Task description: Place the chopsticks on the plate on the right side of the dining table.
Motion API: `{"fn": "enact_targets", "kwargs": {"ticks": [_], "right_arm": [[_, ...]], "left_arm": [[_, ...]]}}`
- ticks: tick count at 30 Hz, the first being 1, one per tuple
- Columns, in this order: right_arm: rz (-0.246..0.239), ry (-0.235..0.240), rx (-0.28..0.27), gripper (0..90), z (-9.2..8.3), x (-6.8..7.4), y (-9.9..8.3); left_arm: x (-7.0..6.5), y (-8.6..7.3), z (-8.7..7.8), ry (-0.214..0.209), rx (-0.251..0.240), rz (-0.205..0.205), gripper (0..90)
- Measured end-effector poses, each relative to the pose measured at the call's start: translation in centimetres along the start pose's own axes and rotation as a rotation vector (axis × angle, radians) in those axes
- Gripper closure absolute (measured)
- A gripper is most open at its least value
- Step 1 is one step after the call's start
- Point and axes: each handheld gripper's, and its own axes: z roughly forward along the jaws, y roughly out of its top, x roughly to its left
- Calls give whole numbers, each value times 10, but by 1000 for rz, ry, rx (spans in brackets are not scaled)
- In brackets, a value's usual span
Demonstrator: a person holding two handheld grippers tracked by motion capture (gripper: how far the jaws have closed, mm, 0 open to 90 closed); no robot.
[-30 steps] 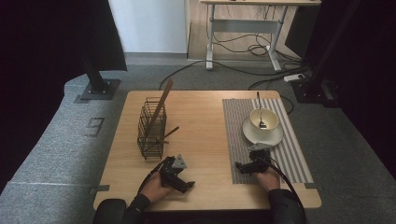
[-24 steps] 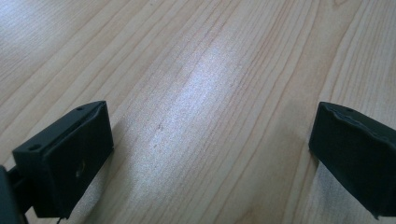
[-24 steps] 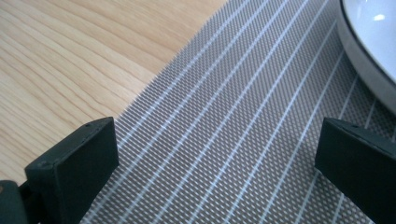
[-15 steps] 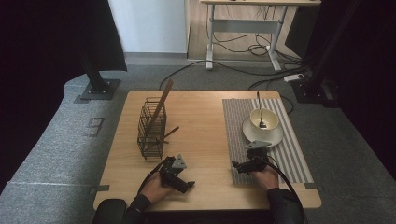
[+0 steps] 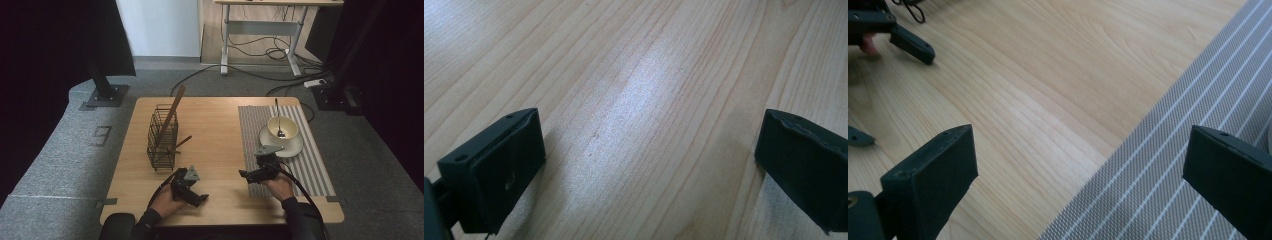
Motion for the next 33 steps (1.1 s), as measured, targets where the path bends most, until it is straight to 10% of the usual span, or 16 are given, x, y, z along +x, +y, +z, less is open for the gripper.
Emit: {"fn": "enact_targets", "kwargs": {"ticks": [33], "right_arm": [[-78, 147, -21, 8, 17, 43, 78]], "left_arm": [[-2, 0, -1, 0, 4, 2, 0]]}}
